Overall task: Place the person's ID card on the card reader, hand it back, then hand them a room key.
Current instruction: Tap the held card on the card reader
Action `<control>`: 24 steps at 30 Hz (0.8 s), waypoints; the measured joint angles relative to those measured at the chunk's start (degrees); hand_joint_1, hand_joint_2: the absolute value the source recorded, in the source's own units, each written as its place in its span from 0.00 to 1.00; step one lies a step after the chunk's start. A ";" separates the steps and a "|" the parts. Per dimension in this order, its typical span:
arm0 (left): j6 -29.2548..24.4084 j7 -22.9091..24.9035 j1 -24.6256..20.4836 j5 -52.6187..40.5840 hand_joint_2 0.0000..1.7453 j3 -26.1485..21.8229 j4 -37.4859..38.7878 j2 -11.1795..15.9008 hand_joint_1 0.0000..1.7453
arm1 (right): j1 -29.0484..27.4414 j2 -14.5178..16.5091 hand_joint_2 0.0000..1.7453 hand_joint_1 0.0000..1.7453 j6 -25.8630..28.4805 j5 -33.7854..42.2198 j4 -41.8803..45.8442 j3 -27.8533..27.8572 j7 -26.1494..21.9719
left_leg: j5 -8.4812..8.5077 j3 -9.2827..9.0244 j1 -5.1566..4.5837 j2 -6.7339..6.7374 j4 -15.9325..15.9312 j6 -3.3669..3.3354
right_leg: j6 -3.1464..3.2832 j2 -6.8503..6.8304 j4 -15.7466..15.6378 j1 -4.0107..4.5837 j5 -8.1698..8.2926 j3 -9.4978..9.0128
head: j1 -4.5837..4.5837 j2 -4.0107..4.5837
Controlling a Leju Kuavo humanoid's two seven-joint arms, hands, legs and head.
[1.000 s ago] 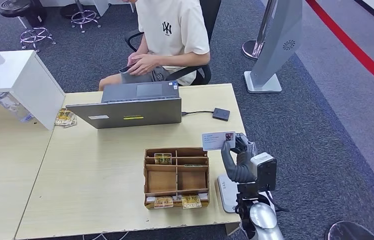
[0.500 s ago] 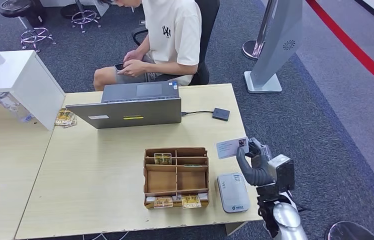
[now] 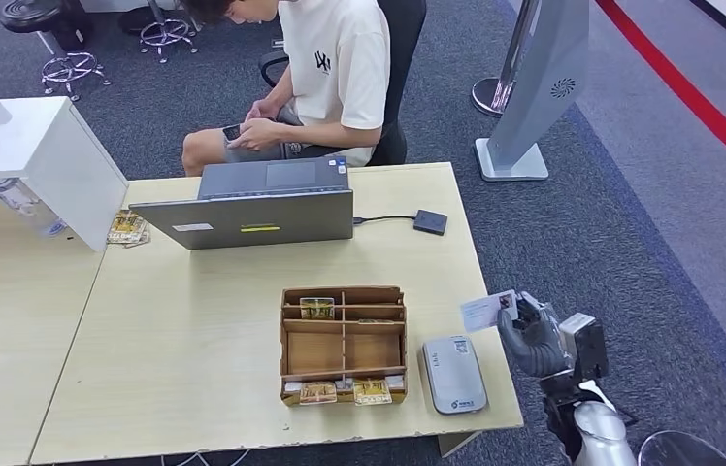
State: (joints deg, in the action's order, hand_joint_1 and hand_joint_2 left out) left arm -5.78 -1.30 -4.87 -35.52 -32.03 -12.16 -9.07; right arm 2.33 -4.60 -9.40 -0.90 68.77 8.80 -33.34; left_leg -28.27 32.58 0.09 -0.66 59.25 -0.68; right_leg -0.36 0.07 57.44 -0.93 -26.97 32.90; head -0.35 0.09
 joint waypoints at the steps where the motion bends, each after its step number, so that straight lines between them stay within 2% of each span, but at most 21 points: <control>1: 0.11 -0.04 0.32 -0.24 0.00 0.37 0.01 -0.28 0.00 | -0.49 -0.32 1.00 1.00 -1.04 -0.70 -0.20 1.11 -0.01 | -0.02 0.02 0.00 0.02 0.00 -0.01 | 0.00 0.02 0.00 0.00 0.00 0.01 | 0.00 0.00; 10: 1.19 0.15 0.93 -0.69 0.00 1.52 0.01 -0.50 0.00 | -0.22 -2.29 1.00 1.00 -6.20 -7.86 -4.88 5.98 -1.76 | -0.04 0.00 0.01 0.09 -0.01 -0.03 | 0.00 0.09 -0.03 0.01 0.01 0.02 | -0.02 0.00; 24: 1.51 0.31 1.56 -0.81 0.00 1.52 0.01 -0.05 0.00 | 2.13 -3.90 1.00 1.00 -6.56 -15.17 -8.67 4.40 -3.21 | -0.04 0.01 0.01 0.08 -0.01 -0.03 | 0.00 0.08 -0.02 0.01 0.01 0.01 | -0.01 0.00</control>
State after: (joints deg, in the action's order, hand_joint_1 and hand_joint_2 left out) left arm -4.27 -0.99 -3.31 -36.33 -30.51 -12.15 -9.11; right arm 4.46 -8.50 -15.95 -16.07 60.10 13.20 -36.55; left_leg -28.31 32.60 0.10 -0.57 59.24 -0.71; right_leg -0.36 0.14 57.42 -0.92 -26.96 32.91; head -0.36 0.09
